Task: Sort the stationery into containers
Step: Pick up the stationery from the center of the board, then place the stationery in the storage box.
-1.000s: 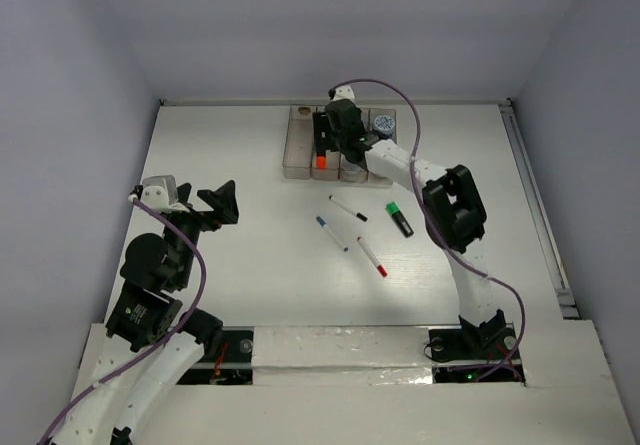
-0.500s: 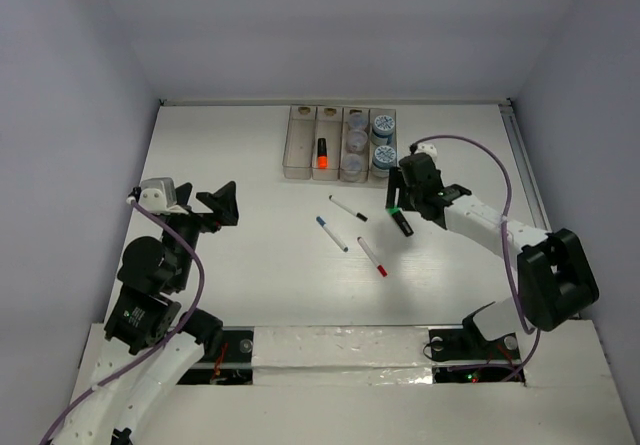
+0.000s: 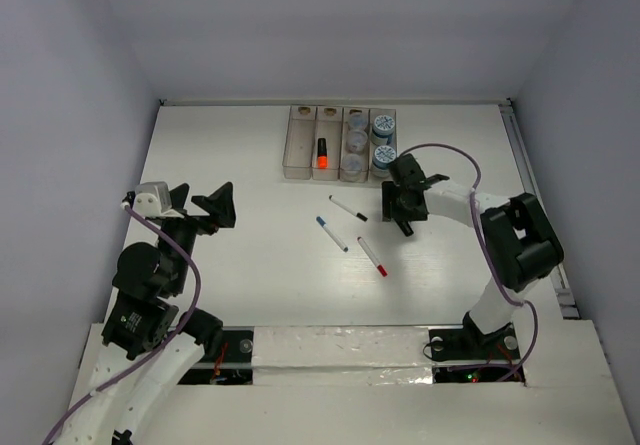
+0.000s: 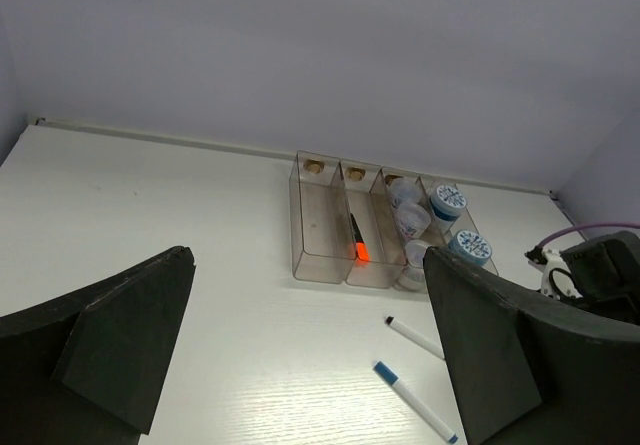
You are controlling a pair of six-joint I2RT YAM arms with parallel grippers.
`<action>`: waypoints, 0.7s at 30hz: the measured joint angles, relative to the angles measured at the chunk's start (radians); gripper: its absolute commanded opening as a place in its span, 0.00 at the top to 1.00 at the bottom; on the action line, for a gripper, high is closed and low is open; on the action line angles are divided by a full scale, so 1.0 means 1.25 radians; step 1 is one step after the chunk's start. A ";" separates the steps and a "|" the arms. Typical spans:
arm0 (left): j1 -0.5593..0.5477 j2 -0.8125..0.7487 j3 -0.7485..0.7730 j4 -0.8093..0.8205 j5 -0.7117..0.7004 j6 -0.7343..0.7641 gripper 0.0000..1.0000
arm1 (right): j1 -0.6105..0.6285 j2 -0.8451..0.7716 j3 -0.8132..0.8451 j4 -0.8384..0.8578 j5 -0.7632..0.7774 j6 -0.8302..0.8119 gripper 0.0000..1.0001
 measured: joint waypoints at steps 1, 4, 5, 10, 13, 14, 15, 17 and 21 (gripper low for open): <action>0.000 -0.001 0.000 0.000 0.000 0.000 0.01 | 0.000 0.009 0.010 -0.004 -0.001 -0.002 0.39; 0.000 -0.003 0.000 0.000 0.000 0.000 0.01 | -0.001 0.022 0.026 -0.007 -0.007 -0.007 0.58; 0.000 -0.004 0.000 0.001 0.000 0.000 0.01 | -0.003 0.022 0.026 -0.007 -0.009 -0.008 0.68; 0.000 -0.004 0.000 0.001 0.000 0.000 0.01 | -0.005 0.020 0.025 -0.004 -0.012 -0.005 0.89; 0.000 -0.004 0.000 0.001 0.000 0.000 0.01 | -0.005 0.000 0.017 -0.013 -0.009 -0.005 0.90; 0.000 -0.004 0.000 0.001 0.000 0.000 0.01 | -0.005 -0.016 0.013 -0.020 -0.006 -0.007 0.90; 0.000 -0.004 0.000 0.001 0.000 0.000 0.01 | -0.004 -0.041 0.009 -0.028 -0.006 -0.009 0.90; 0.000 -0.003 0.000 0.001 0.000 0.000 0.01 | 0.002 -0.096 0.009 -0.033 -0.009 -0.015 0.90; -0.001 0.005 0.000 0.003 0.000 0.000 0.01 | 0.026 -0.150 0.073 -0.013 -0.042 -0.020 0.89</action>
